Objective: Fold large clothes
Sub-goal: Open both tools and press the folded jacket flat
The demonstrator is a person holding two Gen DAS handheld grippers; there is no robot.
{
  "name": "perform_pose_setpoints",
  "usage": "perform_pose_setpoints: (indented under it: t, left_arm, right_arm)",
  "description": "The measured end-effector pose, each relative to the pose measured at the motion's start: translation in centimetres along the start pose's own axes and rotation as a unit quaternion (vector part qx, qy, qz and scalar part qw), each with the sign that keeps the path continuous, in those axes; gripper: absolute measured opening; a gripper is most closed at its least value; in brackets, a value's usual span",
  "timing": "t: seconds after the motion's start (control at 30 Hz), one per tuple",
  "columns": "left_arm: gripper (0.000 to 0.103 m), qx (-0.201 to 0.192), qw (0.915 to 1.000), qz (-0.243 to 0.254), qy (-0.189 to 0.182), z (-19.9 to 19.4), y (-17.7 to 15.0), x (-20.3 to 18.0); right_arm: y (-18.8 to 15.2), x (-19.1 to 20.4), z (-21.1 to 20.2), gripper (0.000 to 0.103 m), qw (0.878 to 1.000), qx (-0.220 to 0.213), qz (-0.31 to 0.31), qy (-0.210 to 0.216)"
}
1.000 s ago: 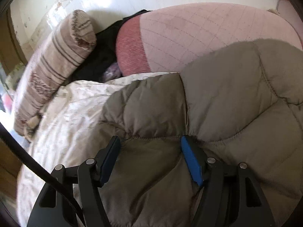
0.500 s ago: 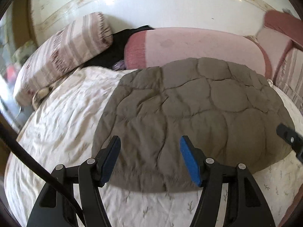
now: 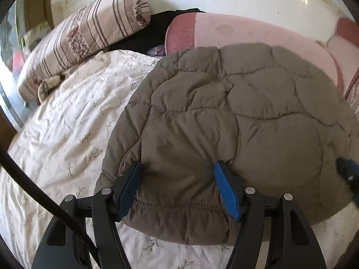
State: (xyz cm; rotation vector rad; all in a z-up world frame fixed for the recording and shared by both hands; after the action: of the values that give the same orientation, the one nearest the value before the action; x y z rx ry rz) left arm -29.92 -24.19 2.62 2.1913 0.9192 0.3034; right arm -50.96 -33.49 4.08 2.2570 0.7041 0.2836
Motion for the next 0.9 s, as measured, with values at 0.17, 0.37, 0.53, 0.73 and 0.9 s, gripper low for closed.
perform_pose_setpoints:
  t: [0.17,0.37,0.53,0.73,0.9]
  left_arm:
    - [0.067,-0.001,0.9994,0.027,0.019,0.9,-0.3,-0.8]
    - [0.067,-0.012,0.9995,0.025,0.017,0.1,-0.1,-0.6]
    - [0.067,-0.036,0.9991,-0.022,-0.007,-2.4,1.7,1.3]
    - [0.067,-0.031,0.9981,-0.051,0.012,-1.5,2.9,3.6]
    - [0.068,0.019,0.9973,-0.066,0.025,1.0,2.4,3.8]
  right_arm:
    - [-0.4,-0.2,1.7,0.052,1.0,0.018,-0.004,0.006]
    - [-0.3,-0.7,0.9,0.052,1.0,0.011,0.007,0.018]
    - [0.8,-3.4,-3.1,0.052,0.994,-0.048,0.065,0.071]
    - [0.5,-8.4,-4.2,0.035,0.994,-0.049,0.086,-0.043]
    - [-1.5,-11.8,-1.6,0.032,0.985,0.009,0.17,-0.03]
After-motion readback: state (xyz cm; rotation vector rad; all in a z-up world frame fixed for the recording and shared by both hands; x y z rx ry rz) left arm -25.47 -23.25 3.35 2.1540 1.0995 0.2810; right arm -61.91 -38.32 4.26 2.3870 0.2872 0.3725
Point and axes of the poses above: each gripper's, at about its wrist camera, not at the fingertips, and z roughly the way its jaws point, x to its left, y to its top, the point moved 1 cm from there along z, roughly the way its jaws point, and after that the axes turned 12 degrees about -z, right-handed, at the moved point
